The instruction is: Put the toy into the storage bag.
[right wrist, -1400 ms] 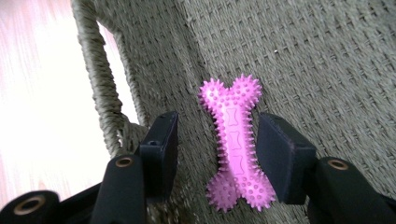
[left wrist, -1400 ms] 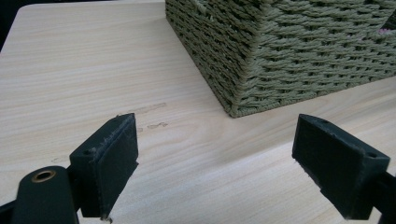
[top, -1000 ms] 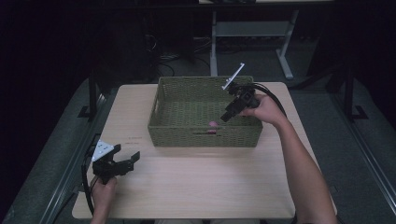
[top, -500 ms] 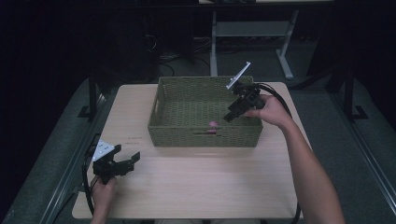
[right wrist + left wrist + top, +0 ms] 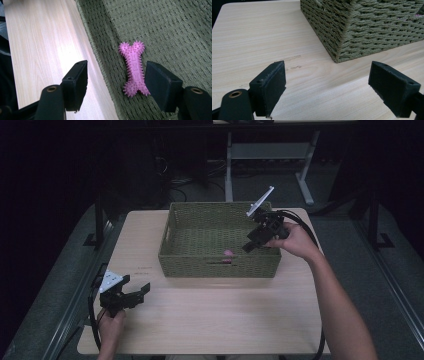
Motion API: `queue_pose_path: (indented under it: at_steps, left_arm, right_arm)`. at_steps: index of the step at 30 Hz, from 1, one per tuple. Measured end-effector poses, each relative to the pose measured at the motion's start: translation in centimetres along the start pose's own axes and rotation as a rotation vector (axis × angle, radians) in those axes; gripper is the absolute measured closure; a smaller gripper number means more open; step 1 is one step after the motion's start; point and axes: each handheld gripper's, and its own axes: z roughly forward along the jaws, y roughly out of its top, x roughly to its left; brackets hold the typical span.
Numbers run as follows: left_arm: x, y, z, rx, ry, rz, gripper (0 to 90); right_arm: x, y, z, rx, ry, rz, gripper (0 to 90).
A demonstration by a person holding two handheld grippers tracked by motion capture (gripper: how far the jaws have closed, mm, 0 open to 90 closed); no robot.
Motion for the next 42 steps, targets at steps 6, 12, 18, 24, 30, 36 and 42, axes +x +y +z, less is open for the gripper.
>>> queue_pose_path:
  at_steps: [6, 12, 18, 24, 30, 36, 42]
  left_arm:
    - [0.0, 0.0, 0.0, 0.0, 0.0, 0.001, 13.9]
    - [-0.1, 0.0, 0.1, 0.005, -0.001, 0.005, 13.9]
    - [-0.1, 0.0, 0.1, 0.007, -0.001, 0.01, 13.9]
    - [-0.1, 0.0, 0.1, 0.008, -0.001, 0.008, 13.9]
    - [-0.2, 0.0, 0.1, 0.012, 0.002, 0.011, 13.9]
    - [-0.2, 0.0, 0.1, 0.01, 0.001, 0.01, 13.9]
    - [-0.2, 0.0, 0.1, 0.01, 0.001, 0.011, 13.9]
  right_arm:
    - [0.1, -1.2, -0.5, -0.018, 0.004, 0.02, 34.2]
    - [0.6, -2.2, -1.4, -0.038, -0.009, 0.02, 34.0]
    - [1.2, -3.4, -2.1, -0.049, -0.018, 0.023, 33.4]
    - [1.8, -4.6, -2.4, -0.045, -0.03, 0.025, 33.3]
    - [2.5, -5.5, -2.5, -0.039, -0.038, 0.021, 32.8]
    - [3.1, -6.3, -2.3, -0.036, -0.033, 0.013, 32.5]
    - [3.4, -7.3, -1.9, -0.038, -0.027, 0.022, 32.2]
